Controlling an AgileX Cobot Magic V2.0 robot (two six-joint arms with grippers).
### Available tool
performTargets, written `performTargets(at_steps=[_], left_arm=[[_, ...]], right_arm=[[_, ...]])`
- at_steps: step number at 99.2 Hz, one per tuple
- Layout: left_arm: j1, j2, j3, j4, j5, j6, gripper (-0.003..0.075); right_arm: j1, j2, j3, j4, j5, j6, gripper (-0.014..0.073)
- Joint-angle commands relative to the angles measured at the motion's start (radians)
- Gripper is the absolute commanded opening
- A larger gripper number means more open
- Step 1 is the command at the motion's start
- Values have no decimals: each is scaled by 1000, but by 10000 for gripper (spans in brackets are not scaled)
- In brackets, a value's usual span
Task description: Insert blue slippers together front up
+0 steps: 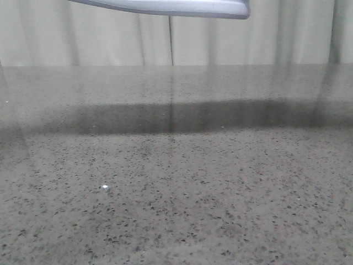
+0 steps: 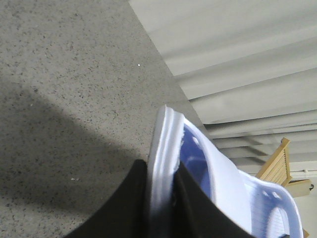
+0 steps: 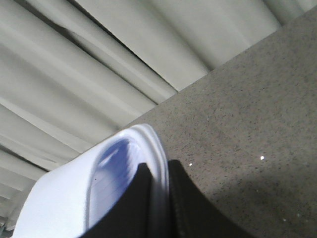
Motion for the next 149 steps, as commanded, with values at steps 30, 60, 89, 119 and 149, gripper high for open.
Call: performTargets(at_steps=[30, 60, 89, 119, 149], left_arm=[[-9, -16, -26, -220, 78, 129, 27], [-9, -16, -26, -423, 200, 274, 27], [-9, -6, -26, -498, 279, 341, 27], [-9, 37, -26, -549, 391, 387, 27], [-9, 44, -26, -593, 490, 412, 27]], right_arm=[[75, 10, -35, 57, -139, -7, -107], [77, 10, -29, 85, -145, -7, -107], [84, 40, -27, 104, -134, -7, -107], [132, 114, -27, 104, -162, -7, -107], [166, 220, -27, 104, -226, -7, -107]])
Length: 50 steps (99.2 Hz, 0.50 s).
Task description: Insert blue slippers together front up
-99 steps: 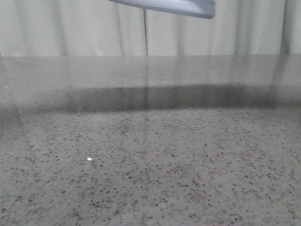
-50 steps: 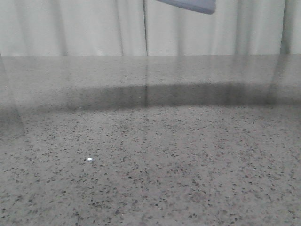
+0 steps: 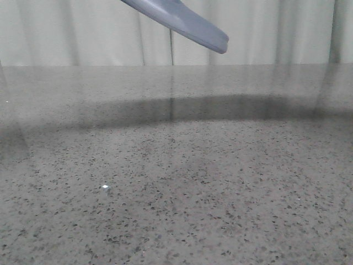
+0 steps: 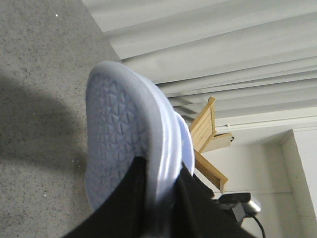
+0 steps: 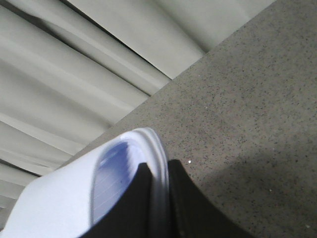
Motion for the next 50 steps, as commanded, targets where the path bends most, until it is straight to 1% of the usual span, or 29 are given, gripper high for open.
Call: performTargets(at_steps=[1, 22, 36, 50], left_arm=[[-18, -13, -28, -79, 226, -7, 27], [-18, -13, -28, -79, 247, 1, 27], [-18, -13, -28, -79, 262, 11, 27], [-18, -13, -28, -79, 262, 11, 27]], right_arm=[[36, 18, -31, 18, -22, 0, -107], [123, 72, -32, 12, -80, 0, -107], [178, 75, -32, -20, -138, 0, -107], [202, 75, -38, -32, -151, 0, -107]])
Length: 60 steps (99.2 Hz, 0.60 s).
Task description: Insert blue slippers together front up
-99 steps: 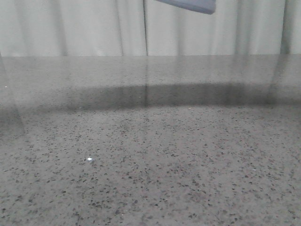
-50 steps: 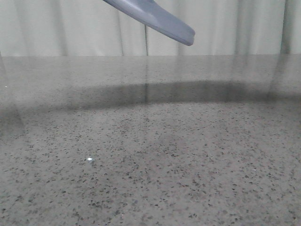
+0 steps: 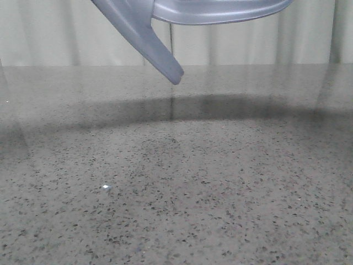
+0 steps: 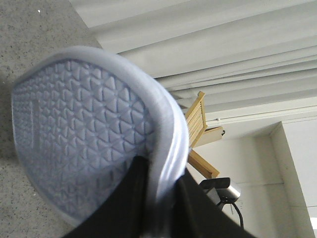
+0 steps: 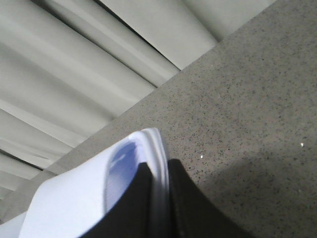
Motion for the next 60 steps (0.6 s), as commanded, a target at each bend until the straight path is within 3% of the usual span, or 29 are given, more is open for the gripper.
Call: performTargets(at_steps=[1, 60], left_arm=[[-25, -13, -28, -55, 230, -22, 27], [-25, -14, -28, -84, 287, 1, 27]], right_arm=[[43, -19, -42, -40, 25, 0, -107], [14, -19, -15, -97, 26, 0, -106]])
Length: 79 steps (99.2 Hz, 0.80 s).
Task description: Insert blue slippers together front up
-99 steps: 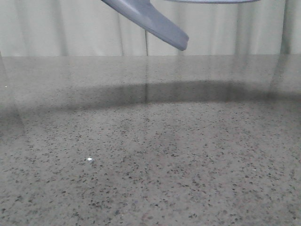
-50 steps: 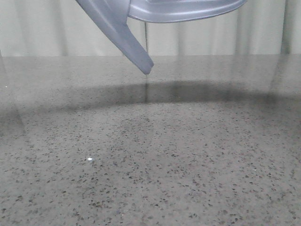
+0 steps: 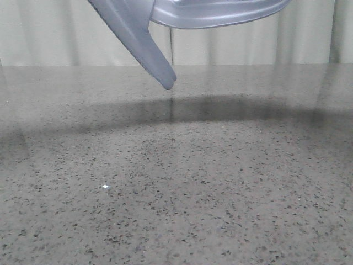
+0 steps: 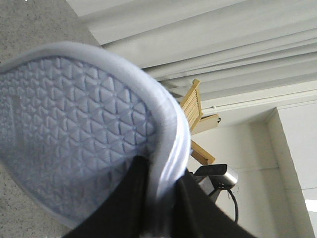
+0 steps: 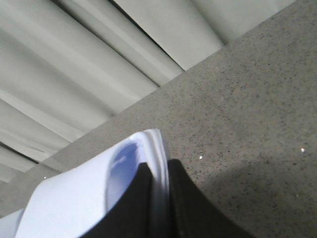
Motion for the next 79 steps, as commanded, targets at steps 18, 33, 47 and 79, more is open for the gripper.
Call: performTargets(at_steps=[18, 33, 47, 79], left_arm=[[-25, -14, -30, -84, 255, -11, 27], [-25, -14, -30, -84, 280, -4, 27], [-25, -14, -34, -84, 311, 17, 27], [-25, -14, -73, -84, 352, 41, 27]], right_arm=[[-12, -19, 15, 56, 35, 0, -106], [-12, -19, 33, 148, 31, 0, -106], [-12, -19, 37, 248, 41, 5, -107], [-10, -19, 37, 356, 102, 5, -107]])
